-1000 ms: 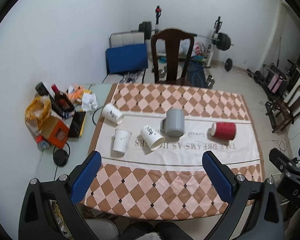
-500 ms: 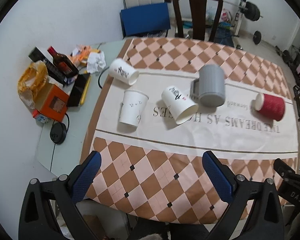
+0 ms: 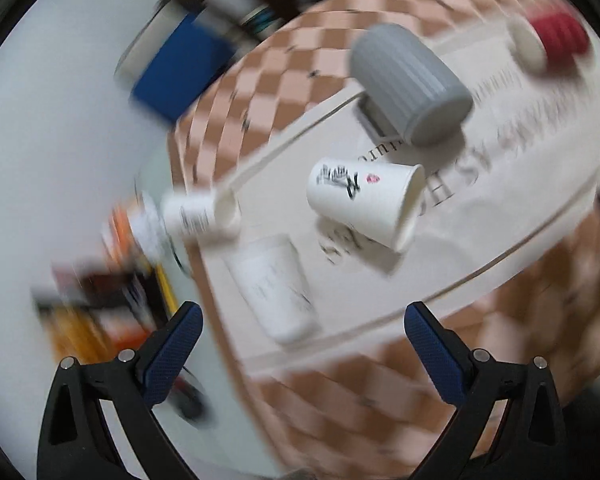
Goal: Flip cup upside down
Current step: 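Reach the left gripper to the upright white paper cup and grasp its rim, then lift the white paper cup with the left gripper and carry it toward the right gripper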
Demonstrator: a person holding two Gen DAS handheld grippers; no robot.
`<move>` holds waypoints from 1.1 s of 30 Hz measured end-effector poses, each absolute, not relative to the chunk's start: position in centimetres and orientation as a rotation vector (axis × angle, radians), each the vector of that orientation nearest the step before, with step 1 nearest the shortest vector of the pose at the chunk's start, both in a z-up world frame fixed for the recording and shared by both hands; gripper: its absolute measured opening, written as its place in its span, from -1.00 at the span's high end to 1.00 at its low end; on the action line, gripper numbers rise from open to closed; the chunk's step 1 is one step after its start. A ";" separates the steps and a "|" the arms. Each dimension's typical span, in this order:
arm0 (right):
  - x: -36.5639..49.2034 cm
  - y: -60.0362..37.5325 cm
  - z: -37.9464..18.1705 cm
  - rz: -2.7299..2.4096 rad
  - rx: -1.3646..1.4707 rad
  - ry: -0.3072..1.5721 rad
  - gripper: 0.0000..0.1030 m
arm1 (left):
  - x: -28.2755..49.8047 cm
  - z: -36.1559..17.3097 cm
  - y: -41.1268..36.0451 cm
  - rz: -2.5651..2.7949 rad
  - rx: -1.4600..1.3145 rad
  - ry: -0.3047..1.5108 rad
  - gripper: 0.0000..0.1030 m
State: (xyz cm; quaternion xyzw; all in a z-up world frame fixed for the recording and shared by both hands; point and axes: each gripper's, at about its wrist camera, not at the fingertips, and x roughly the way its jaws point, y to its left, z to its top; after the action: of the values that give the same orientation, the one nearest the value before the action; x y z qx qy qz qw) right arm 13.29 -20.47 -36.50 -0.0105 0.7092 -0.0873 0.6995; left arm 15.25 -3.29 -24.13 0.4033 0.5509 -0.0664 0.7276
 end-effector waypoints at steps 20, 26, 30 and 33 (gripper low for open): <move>15.1 -23.0 -39.4 -0.332 0.099 1.677 -1.00 | 17.5 -33.6 -8.0 -0.706 1.712 0.904 -0.18; 15.1 -23.2 -39.0 -0.352 0.093 1.682 -1.00 | 17.3 -33.6 -8.2 -0.740 1.724 0.798 -0.03; 14.8 -23.2 -38.8 -0.362 0.084 1.688 -1.00 | 17.7 -32.7 -8.0 -0.736 1.653 0.825 0.17; 14.5 -23.2 -38.8 -0.366 0.080 1.684 -1.00 | 17.6 -32.4 -8.0 -0.742 1.641 0.818 0.23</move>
State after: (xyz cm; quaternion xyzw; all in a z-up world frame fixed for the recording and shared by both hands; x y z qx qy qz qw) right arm 14.52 -23.15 -38.80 0.0353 0.7413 -0.1609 0.6506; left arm 17.64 -8.00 -32.41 0.6932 0.3455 -0.3134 0.5494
